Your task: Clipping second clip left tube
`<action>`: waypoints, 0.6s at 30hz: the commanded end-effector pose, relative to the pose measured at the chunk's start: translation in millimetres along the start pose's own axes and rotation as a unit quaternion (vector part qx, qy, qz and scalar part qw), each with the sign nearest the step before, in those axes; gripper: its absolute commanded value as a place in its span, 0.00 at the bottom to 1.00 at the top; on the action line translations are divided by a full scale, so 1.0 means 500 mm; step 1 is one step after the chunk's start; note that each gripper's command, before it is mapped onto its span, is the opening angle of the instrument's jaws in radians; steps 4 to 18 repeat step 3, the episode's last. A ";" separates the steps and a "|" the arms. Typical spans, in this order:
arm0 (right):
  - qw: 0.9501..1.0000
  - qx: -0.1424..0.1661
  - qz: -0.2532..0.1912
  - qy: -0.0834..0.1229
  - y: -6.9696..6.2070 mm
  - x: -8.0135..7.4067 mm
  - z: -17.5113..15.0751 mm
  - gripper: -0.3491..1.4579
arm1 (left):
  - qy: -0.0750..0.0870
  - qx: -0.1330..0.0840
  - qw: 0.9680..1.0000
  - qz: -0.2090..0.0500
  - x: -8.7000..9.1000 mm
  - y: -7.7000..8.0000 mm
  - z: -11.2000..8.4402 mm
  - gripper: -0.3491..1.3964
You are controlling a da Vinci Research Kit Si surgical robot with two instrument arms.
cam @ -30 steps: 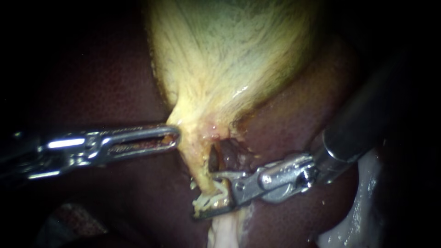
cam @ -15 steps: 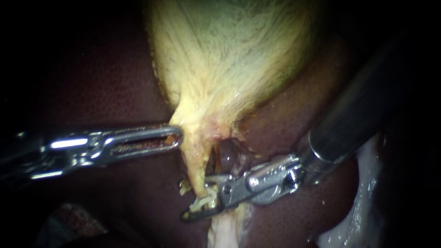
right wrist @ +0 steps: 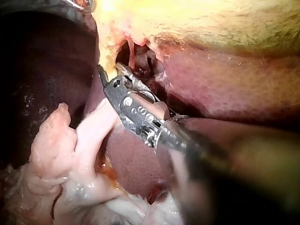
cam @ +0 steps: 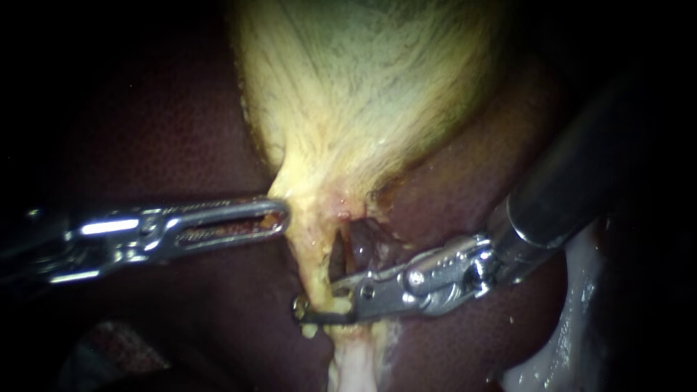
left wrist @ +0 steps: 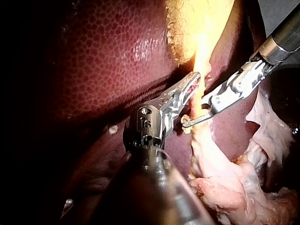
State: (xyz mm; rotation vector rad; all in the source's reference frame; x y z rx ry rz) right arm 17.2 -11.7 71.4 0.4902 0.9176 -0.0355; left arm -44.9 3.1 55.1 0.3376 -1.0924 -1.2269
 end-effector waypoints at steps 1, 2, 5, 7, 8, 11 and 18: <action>1.000 0.000 0.000 0.000 0.0000 0.0000 0.0000 0.00 | 0.000 0.000 1.000 0.000 0.0000 0.0000 0.0000 0.00; 1.000 0.000 0.003 0.000 -0.0001 0.0000 0.0001 0.00 | 0.000 0.000 1.000 0.000 0.0000 0.0000 0.0000 0.00; 1.000 0.000 0.003 0.000 -0.0001 0.0000 0.0001 0.00 | 0.000 0.000 1.000 0.000 0.0000 0.0000 0.0001 0.00; 1.000 0.000 0.003 0.000 -0.0001 0.0000 0.0001 0.00 | 0.000 0.000 1.000 0.000 0.0000 0.0000 0.0001 0.00; 1.000 0.000 0.003 0.000 -0.0001 0.0000 0.0001 0.00 | 0.000 0.000 1.000 0.000 0.0000 0.0000 0.0001 0.00; 1.000 0.000 0.003 0.000 -0.0001 0.0000 0.0001 0.00 | 0.000 0.000 1.000 0.000 0.0000 0.0000 0.0001 0.00; 1.000 0.000 0.003 0.000 -0.0001 0.0000 0.0001 0.00 | 0.000 0.000 1.000 0.000 0.0000 0.0000 0.0001 0.00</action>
